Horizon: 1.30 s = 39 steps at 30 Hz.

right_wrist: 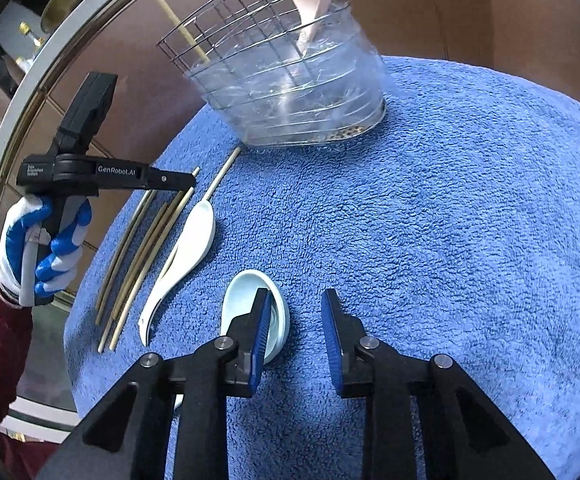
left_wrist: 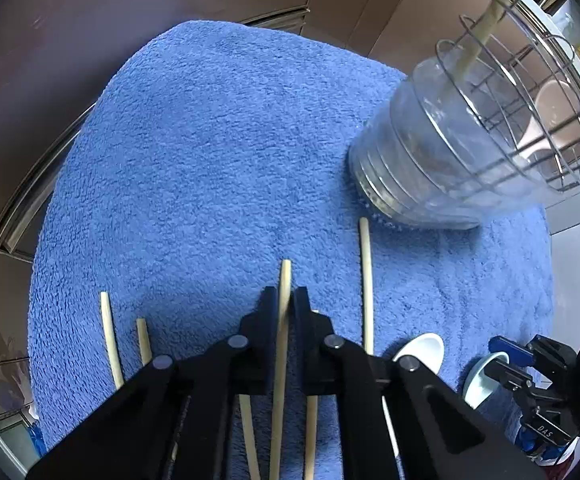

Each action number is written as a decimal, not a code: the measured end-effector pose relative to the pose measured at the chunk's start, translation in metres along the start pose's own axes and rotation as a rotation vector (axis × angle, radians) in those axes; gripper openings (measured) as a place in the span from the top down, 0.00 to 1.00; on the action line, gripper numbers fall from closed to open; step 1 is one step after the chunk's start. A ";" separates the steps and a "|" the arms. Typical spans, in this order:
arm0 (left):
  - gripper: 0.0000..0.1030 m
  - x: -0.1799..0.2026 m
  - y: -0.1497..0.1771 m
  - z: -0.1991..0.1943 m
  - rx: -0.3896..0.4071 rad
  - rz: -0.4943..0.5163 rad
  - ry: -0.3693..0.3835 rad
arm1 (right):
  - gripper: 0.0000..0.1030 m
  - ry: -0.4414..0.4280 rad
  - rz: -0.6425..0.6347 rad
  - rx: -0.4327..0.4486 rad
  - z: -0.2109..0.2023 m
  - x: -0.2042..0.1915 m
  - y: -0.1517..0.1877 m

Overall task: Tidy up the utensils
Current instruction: 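Grasp another chopstick with the left gripper while the right gripper grasps the light-blue spoon, then lift chopstick and light-blue spoon and lower both into the clear holder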

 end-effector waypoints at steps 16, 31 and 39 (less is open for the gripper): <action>0.95 -0.014 0.022 -0.049 0.125 -0.085 0.001 | 0.93 0.061 -0.084 0.038 -0.022 -0.018 0.006; 0.96 -0.017 0.063 -0.186 0.374 -0.129 0.076 | 0.93 0.203 -0.189 0.223 -0.115 -0.091 0.023; 0.96 -0.020 0.097 -0.251 0.493 -0.121 0.118 | 0.93 0.256 -0.248 0.326 -0.168 -0.137 0.041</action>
Point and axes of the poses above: each gripper's, at about its wrist camera, not at the fingertips, and z roughly the way its jaws point, x to its right, y to its underside, the point moved 6 cm from there along z, roughly the way its jaws point, and after that the axes turned 9 degrees about -y, right-handed, at the moved point
